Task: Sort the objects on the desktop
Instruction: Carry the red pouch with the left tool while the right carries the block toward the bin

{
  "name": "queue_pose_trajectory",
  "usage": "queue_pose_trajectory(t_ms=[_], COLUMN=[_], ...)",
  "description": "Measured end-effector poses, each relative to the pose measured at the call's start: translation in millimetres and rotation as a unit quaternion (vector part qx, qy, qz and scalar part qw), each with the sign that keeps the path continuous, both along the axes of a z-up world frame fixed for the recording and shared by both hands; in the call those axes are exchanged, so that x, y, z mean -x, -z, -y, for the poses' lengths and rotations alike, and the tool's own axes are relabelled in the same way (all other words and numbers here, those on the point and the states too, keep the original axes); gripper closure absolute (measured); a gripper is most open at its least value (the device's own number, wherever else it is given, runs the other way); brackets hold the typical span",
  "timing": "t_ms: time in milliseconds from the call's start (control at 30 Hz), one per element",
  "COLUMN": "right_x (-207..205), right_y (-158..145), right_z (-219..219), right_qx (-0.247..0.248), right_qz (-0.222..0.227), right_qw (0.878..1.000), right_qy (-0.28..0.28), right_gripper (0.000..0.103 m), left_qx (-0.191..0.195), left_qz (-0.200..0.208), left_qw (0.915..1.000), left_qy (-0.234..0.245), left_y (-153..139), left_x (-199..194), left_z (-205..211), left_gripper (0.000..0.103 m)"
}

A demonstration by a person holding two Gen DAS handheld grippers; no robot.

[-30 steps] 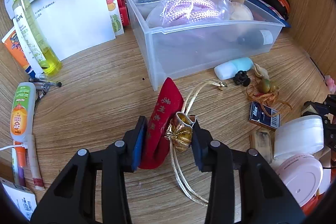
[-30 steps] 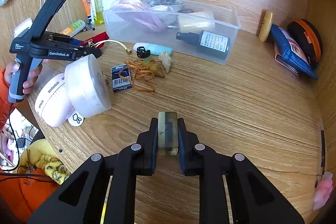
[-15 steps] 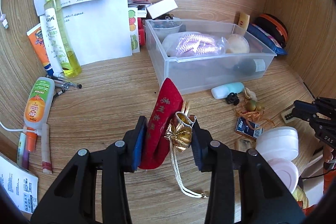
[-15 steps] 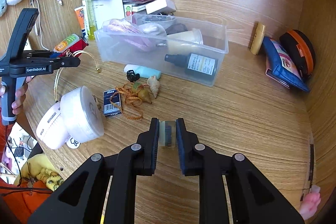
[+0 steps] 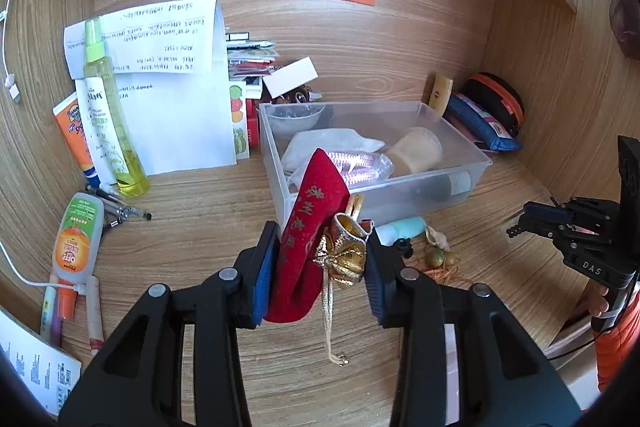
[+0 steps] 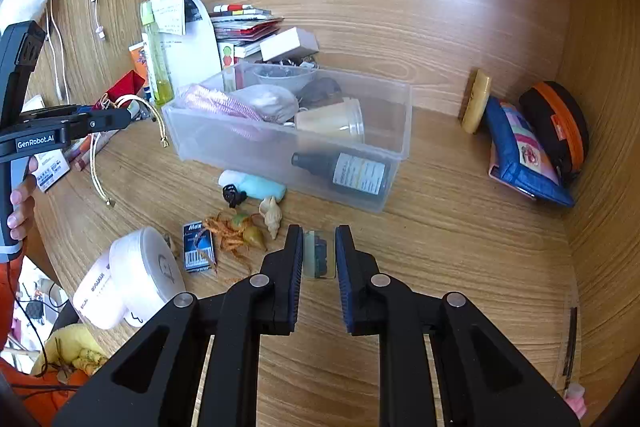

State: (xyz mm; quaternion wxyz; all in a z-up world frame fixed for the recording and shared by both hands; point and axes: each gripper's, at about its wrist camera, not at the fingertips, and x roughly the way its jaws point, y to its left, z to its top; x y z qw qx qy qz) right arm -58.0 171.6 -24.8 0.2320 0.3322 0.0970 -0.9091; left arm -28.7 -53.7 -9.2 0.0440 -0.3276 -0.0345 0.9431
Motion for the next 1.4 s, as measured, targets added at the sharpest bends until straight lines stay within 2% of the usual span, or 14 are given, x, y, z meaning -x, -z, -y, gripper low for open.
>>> queue_pose_trajectory(t_ms=[433, 800, 1067, 1400], right_x=[35.9, 63.3, 93.3, 124.2], right_y=[-49.7, -54.4, -46.9, -20.1], right_z=[6.3, 7.5, 11.7, 17.9], right_qx=[0.019, 0.024, 0.023, 0.017], right_qz=[-0.037, -0.033, -0.026, -0.004], right_qw=[0.999, 0.999, 0.999, 1.0], right_qy=[-0.002, -0.003, 0.001, 0.009], right_gripper=[0.088, 0.088, 0.088, 0.088], left_qx=[-0.019, -0.036, -0.042, -0.018], left_qz=[-0.026, -0.028, -0.007, 0.039], left_qw=[0.9991, 0.998, 0.9985, 0.9986], left_qy=[0.028, 0.044, 0.034, 0.031], left_y=[-59.6, -79.3, -54.8, -3.1], left_x=[31.4, 89.8, 133.3, 168.3], left_z=[-10.2, -31.8, -46.4, -60.1], left_gripper=[0.064, 0.064, 0.064, 0.064])
